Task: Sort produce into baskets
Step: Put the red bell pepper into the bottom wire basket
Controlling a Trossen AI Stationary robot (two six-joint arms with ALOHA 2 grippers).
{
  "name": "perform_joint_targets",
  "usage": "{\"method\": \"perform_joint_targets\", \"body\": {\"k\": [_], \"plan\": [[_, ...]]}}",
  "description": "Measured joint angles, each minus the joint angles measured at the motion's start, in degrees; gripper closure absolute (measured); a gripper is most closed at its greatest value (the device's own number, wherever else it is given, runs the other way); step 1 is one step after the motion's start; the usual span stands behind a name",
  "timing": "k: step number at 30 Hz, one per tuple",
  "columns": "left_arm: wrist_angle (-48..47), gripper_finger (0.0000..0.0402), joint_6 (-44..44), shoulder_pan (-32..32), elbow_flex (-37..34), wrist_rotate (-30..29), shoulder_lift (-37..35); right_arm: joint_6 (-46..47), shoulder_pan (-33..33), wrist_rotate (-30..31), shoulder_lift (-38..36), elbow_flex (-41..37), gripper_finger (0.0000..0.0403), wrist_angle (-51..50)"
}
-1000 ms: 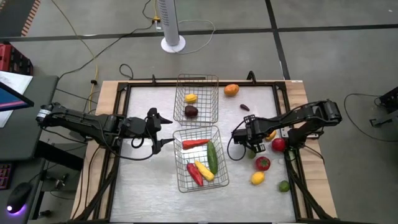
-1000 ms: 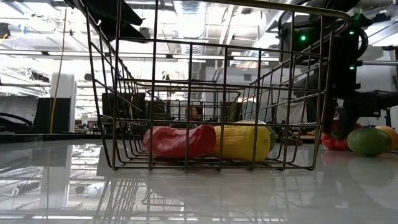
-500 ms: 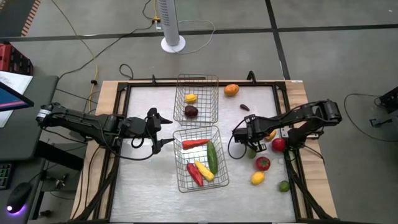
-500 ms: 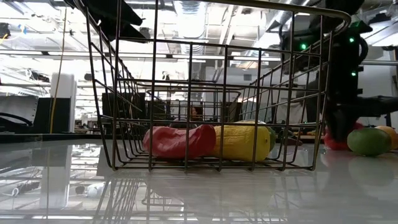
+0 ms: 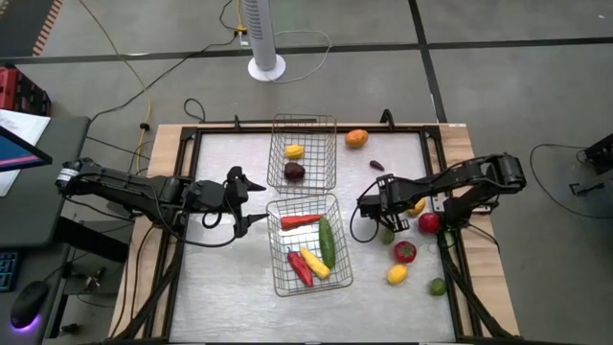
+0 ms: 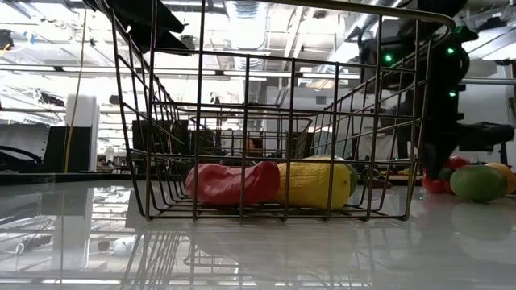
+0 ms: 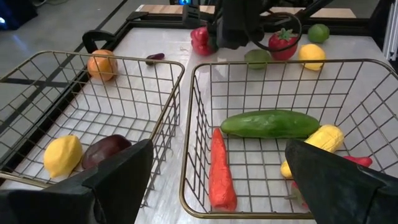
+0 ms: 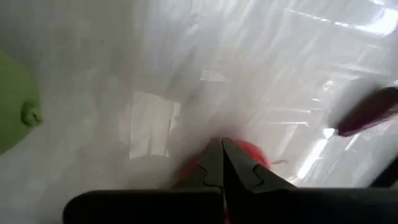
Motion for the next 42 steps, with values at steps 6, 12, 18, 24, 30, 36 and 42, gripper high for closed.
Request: {"method": "perform_joint_targets", "body": {"k": [6, 12, 18, 24, 30, 36, 42], "plan": [[0.0, 0.0050, 0.0, 0.0, 0.0, 0.0, 0.0, 0.0, -0.1, 1.5, 0.0, 4.5, 0.0386, -3.4], [0.0, 0.0050, 0.0, 0.0, 0.0, 0.0, 0.0, 0.0, -0.1, 1.5, 0.0, 7.4, 0.0379, -4.9], [-0.5, 0.0050, 0.0, 0.0, 0.0, 0.0, 0.0, 0.4, -0.2, -2.9, 0.0, 7.3, 0.0323, -6.8], [-1.0, 0.0050, -0.1, 0.0, 0.0, 0.0, 0.0, -0.9, -0.2, -4.7, 0.0, 7.0, 0.0257, -7.8], [-1.0, 0.0050, -0.1, 0.0, 0.0, 0.0, 0.0, -3.5, -0.2, -4.7, 0.0, 2.0, 0.0212, -6.5], [-0.9, 0.0050, 0.0, 0.0, 0.0, 0.0, 0.0, -4.0, -0.2, -0.7, 0.0, -2.1, 0.0204, -5.1], [-0.8, 0.0050, -0.1, 0.0, 0.0, 0.0, 0.0, -4.5, -0.1, 4.2, 0.0, -3.6, 0.0237, -5.0]]}}
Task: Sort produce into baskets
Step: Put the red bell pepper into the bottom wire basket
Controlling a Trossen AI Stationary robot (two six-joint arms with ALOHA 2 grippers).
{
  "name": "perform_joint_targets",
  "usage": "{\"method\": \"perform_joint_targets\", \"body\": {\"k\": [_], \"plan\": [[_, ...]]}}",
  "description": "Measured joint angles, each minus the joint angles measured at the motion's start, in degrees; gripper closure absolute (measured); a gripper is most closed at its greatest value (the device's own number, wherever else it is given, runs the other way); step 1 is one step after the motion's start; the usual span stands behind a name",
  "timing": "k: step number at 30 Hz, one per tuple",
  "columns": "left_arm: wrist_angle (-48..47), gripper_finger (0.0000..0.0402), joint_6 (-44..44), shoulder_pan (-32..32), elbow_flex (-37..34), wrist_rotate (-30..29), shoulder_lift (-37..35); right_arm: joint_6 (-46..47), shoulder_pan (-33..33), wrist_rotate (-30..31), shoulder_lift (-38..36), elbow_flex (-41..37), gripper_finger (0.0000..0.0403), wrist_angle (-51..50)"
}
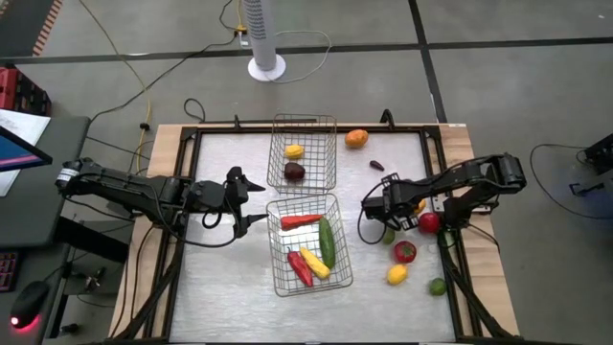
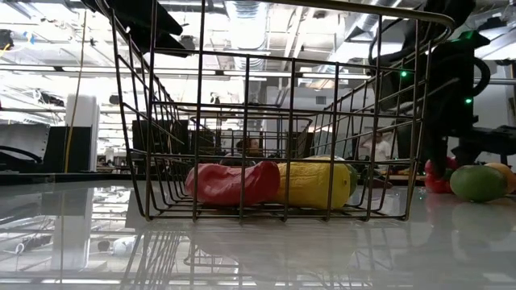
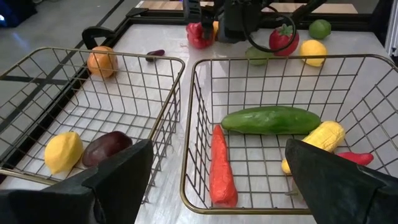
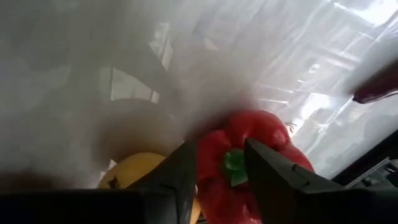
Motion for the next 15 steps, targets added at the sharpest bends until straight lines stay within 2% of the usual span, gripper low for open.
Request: {"method": "perform_joint_targets", "body": {"k": [13, 15], "plan": [[-0.1, 0.0050, 0.0, 0.0, 0.0, 0.0, 0.0, -1.4, 0.1, 0.9, 0.0, -1.6, 0.0372, -0.6], [-0.1, 0.0050, 0.0, 0.0, 0.0, 0.0, 0.0, -1.4, 0.1, 0.9, 0.0, -1.6, 0.0375, -0.6]]}}
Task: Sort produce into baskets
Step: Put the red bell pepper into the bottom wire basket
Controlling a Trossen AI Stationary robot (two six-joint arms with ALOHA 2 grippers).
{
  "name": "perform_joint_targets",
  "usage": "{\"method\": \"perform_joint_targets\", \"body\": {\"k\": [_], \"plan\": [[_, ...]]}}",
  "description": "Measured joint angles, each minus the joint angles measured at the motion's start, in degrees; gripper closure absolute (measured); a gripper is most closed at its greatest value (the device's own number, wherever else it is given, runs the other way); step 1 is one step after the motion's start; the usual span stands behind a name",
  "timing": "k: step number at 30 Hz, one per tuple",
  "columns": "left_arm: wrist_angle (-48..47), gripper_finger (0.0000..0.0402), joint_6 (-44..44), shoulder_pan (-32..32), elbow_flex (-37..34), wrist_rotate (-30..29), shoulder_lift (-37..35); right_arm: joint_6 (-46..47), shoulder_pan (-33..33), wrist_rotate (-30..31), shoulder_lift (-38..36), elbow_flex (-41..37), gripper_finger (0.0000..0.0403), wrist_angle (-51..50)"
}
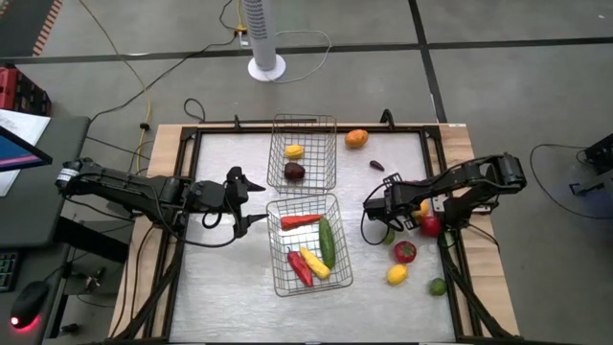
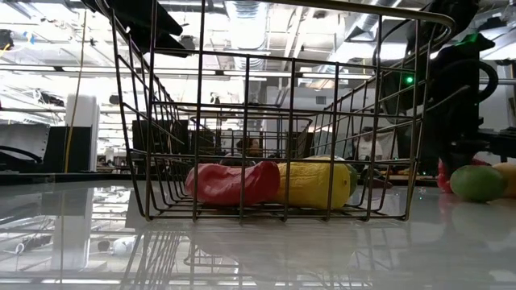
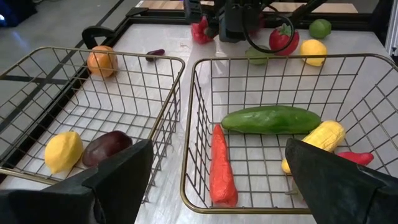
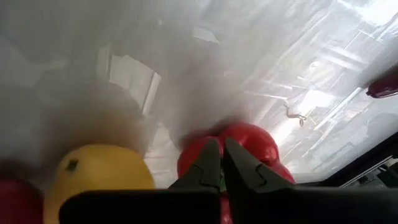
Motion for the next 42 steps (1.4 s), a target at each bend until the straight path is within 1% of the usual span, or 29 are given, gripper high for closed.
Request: {"method": "perform_joint_targets", "body": {"k": [6, 11, 14, 18, 21, 23, 27, 31, 33, 35, 39, 42], "plan": [[0.0, 0.0050, 0.1, 0.0, 0.0, 0.0, 0.0, 0.4, 0.0, 2.5, 0.0, 0.5, 0.0375, -1.3], [0.0, 0.0050, 0.1, 0.0, 0.0, 0.0, 0.0, 1.4, 0.4, 2.8, 0.0, 5.5, 0.0375, -3.0], [0.0, 0.0050, 0.2, 0.0, 0.0, -0.2, 0.0, 3.2, 1.5, 4.1, 0.0, 11.4, 0.0375, -6.4], [0.0, 0.0050, 0.3, 0.0, 0.0, -0.4, 0.0, 6.8, 4.5, 5.7, 0.0, 22.4, 0.0375, -10.9], [0.0, 0.0050, 0.3, 0.0, 0.0, -0.4, 0.0, 9.2, 7.1, 5.3, 0.0, 30.7, 0.0372, -10.7], [0.0, 0.0050, 0.3, 0.0, 0.0, -0.4, 0.0, 10.3, 8.8, 4.1, 0.0, 35.4, 0.0364, -8.4], [0.0, 0.0050, 0.3, 0.0, 0.0, -0.4, 0.0, 10.7, 12.2, -0.5, 0.0, 41.0, 0.0359, 2.2], [0.0, 0.0050, 0.3, 0.0, 0.0, -0.4, 0.0, 8.5, 15.2, -6.4, 0.0, 42.3, 0.0360, 15.2], [0.0, 0.0050, 0.3, 0.0, 0.0, -0.4, 0.0, 7.2, 16.3, -7.9, 0.0, 42.3, 0.0360, 19.4], [0.0, 0.0050, 0.3, 0.0, 0.0, -0.4, 0.0, 6.6, 17.1, -8.4, 0.0, 42.3, 0.0359, 21.9], [0.0, 0.0050, 0.3, 0.0, 0.0, -0.4, 0.0, 6.5, 17.7, -8.7, 0.0, 42.2, 0.0358, 23.2], [0.0, 0.0050, 0.3, 0.0, 0.0, -0.4, 0.0, 6.7, 17.6, -12.0, 0.0, 42.3, 0.0348, 24.2]]}}
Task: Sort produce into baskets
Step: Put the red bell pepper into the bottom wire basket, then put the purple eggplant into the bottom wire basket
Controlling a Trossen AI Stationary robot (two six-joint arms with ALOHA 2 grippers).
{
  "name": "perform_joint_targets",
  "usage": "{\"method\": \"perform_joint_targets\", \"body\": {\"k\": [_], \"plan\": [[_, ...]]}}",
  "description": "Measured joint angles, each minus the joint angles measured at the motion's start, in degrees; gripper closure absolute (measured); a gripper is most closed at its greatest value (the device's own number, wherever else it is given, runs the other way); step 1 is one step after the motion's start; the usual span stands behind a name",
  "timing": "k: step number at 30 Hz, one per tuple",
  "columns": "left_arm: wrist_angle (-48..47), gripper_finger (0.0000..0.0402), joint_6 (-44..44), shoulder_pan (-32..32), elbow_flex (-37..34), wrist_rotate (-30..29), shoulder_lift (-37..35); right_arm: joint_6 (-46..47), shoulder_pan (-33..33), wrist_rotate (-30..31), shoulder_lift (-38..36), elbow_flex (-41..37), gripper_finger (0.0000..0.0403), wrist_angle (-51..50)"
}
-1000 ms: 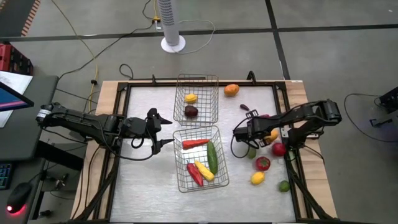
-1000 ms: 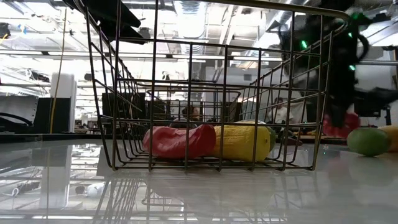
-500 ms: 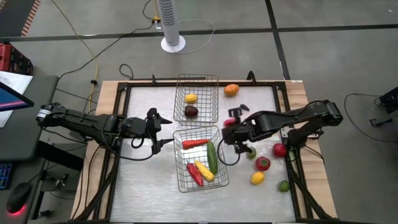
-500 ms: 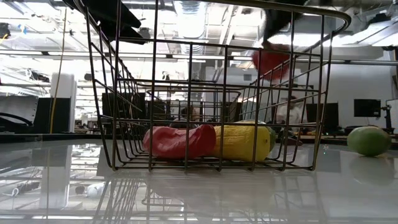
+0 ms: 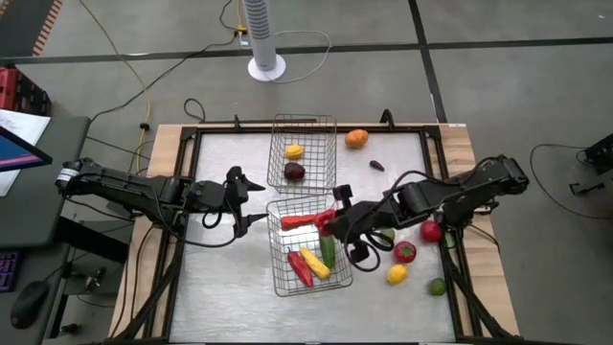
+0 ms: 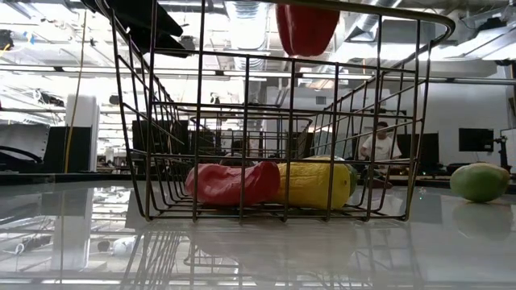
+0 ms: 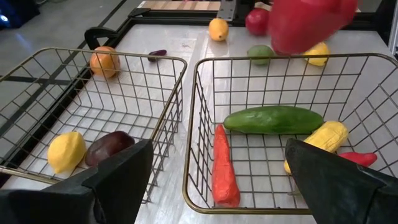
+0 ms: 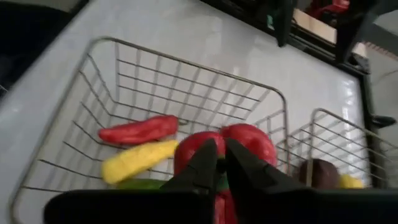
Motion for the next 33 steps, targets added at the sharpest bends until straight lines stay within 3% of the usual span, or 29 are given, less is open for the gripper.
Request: {"method": "perform_joint_targets", "body": {"k": [9, 14, 17, 20, 25, 30, 33], "plan": [[0.1, 0.0050, -0.2, 0.0, 0.0, 0.0, 0.0, 3.3, -1.2, -0.5, 1.8, -0.1, 0.0231, -0.3], [0.4, 0.0050, -0.8, 0.0, 0.0, 0.0, 0.0, 6.0, -3.6, 1.2, 1.9, 0.0, 0.0185, -6.8], [2.7, 0.0050, -0.8, 0.0, 0.0, 0.0, 0.6, 8.7, -6.3, 3.0, 1.9, 0.0, 0.0178, -13.7], [6.1, 0.0050, -0.1, 0.0, 0.0, 0.1, 2.3, 9.4, -8.3, 9.4, 1.4, -0.8, 0.0181, -19.4], [8.7, 0.0050, 1.2, 0.0, 0.0, 0.0, 7.7, 9.9, -11.4, 11.1, -3.3, -6.0, 0.0199, -18.5], [8.7, 0.0050, 6.1, 0.0, 1.0, -11.1, 12.8, 11.3, -13.0, 11.3, -8.2, -12.5, 0.0214, -16.0], [8.9, 0.0050, 7.8, 0.3, 2.6, -11.9, 15.3, 12.3, -12.8, 11.1, -10.7, -15.6, 0.0218, -14.6]]}}
